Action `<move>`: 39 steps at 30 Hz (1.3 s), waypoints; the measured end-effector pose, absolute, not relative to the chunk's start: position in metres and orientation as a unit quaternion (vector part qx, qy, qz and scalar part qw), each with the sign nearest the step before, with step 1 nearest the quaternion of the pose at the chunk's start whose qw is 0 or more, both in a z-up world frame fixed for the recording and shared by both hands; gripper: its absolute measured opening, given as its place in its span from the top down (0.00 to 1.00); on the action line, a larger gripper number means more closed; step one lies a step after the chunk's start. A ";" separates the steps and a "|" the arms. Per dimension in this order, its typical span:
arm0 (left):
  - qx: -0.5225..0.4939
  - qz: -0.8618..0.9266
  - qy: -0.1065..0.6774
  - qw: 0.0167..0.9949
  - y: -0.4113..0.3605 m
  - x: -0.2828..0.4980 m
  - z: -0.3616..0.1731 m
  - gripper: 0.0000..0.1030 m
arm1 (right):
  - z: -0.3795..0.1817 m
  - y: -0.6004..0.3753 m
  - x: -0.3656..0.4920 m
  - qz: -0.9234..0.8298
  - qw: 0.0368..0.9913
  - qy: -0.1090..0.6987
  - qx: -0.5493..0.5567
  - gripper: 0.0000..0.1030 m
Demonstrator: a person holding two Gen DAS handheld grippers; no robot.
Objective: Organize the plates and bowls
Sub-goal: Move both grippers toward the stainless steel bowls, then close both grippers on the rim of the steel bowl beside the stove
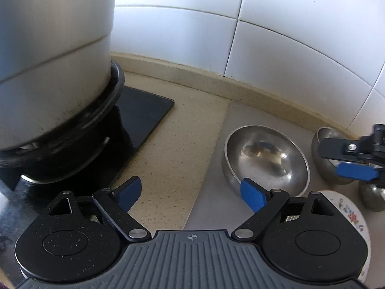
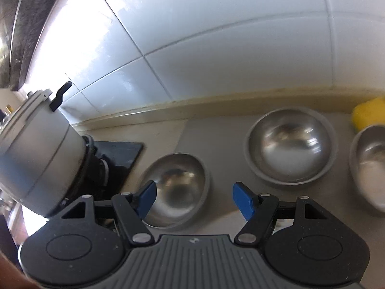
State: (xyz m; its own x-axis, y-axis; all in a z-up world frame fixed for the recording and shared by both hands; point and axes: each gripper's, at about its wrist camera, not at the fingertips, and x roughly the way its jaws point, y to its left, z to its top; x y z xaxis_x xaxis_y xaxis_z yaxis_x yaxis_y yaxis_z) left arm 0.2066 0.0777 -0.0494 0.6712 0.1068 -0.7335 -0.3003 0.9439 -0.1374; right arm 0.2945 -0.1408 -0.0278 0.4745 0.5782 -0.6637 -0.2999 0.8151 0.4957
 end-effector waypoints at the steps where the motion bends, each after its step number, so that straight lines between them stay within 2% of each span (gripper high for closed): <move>1: -0.136 0.105 0.391 0.904 0.082 0.209 -0.052 0.16 | -0.032 -0.135 0.298 0.263 0.839 0.447 0.163 0.56; 7: -0.180 0.077 0.400 0.896 0.096 0.233 -0.063 0.16 | -0.049 -0.118 0.315 0.267 0.820 0.472 0.181 0.56; 17: -0.175 0.045 0.412 0.893 0.085 0.264 -0.076 0.16 | -0.064 -0.113 0.338 0.259 0.810 0.492 0.188 0.55; 24: -0.176 0.018 0.422 0.889 0.075 0.274 -0.082 0.17 | -0.089 -0.111 0.348 0.268 0.769 0.533 0.228 0.53; 37: -0.145 0.008 0.416 0.898 0.069 0.277 -0.076 0.13 | -0.085 -0.114 0.347 0.265 0.765 0.537 0.236 0.50; 39: -0.136 0.022 0.418 0.898 0.068 0.277 -0.077 0.17 | -0.085 -0.115 0.347 0.265 0.766 0.538 0.233 0.50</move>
